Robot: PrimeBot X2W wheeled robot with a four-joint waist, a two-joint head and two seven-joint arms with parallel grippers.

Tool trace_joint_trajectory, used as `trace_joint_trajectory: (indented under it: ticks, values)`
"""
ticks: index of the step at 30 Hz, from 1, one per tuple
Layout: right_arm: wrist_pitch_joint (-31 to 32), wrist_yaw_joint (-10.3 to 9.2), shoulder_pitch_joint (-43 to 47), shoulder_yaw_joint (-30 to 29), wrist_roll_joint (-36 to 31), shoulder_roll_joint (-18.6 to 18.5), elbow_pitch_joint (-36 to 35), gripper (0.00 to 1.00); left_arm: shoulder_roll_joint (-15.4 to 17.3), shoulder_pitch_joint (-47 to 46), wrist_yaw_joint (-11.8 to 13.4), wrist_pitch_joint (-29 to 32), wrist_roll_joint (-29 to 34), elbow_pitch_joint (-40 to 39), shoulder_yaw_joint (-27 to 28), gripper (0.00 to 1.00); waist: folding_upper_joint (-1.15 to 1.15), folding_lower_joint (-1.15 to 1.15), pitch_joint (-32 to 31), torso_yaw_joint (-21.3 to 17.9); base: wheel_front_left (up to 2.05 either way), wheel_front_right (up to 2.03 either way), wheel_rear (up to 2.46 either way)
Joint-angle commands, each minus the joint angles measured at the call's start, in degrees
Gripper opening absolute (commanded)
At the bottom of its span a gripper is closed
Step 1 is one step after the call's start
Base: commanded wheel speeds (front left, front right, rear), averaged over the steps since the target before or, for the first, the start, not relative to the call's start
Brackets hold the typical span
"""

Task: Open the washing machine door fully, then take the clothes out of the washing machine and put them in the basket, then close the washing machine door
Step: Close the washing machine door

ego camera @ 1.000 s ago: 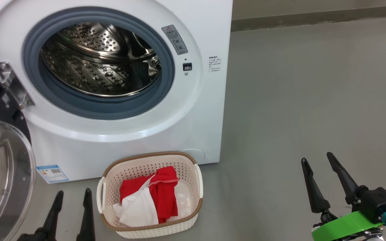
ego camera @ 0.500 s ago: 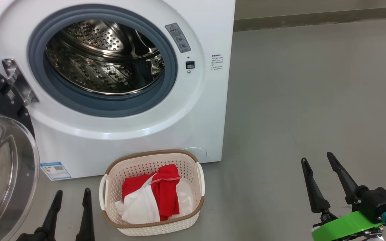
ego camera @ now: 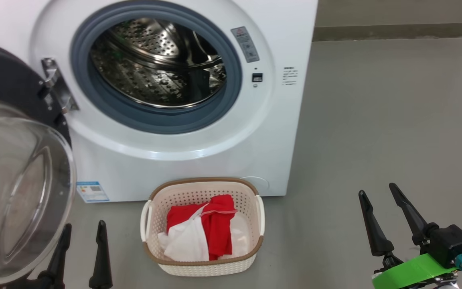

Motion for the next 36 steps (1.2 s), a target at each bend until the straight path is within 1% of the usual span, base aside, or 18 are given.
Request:
trace_joint_trajectory:
  ticks: [1, 13, 21, 24, 36]
  values:
    - [-0.36, 0.37, -1.41, 1.50, 0.34, -1.06, -1.63, 1.00, 0.50, -0.46, 0.41, -0.70, 0.18, -1.82, 1.72, 1.00, 0.00, 0.00, 0.19, 1.74, 0.00, 0.00, 0.00]
    - [-0.36, 0.37, -1.78, 1.69, 0.58, -1.19, -2.06, 1.00, 0.43, 0.52, 2.38, -0.70, 0.44, -3.65, 1.69, 1.00, 0.00, 0.00, 0.76, 9.67, 0.00, 0.00, 0.00]
    - [-0.36, 0.37, -3.26, 2.60, 0.49, -0.78, -2.09, 1.00, 0.57, 0.76, 3.51, -0.70, 0.67, -4.31, 2.06, 1.00, 0.00, 0.00, 1.14, 13.51, 0.00, 0.00, 0.00]
    - [-0.36, 0.37, -3.18, 2.63, 0.27, -0.64, -1.97, 1.00, 0.65, 0.59, 4.06, -0.57, 0.95, -4.41, 1.82, 1.00, 0.00, 0.00, 1.21, 15.59, 0.00, 0.00, 0.00]
    - [-0.36, 0.37, -2.43, 2.68, 0.06, -0.16, -1.75, 1.00, 1.18, 1.26, 6.28, 0.15, 1.59, -4.86, 2.25, 1.00, 0.00, 0.00, 0.52, 19.92, 0.00, 0.00, 0.00]
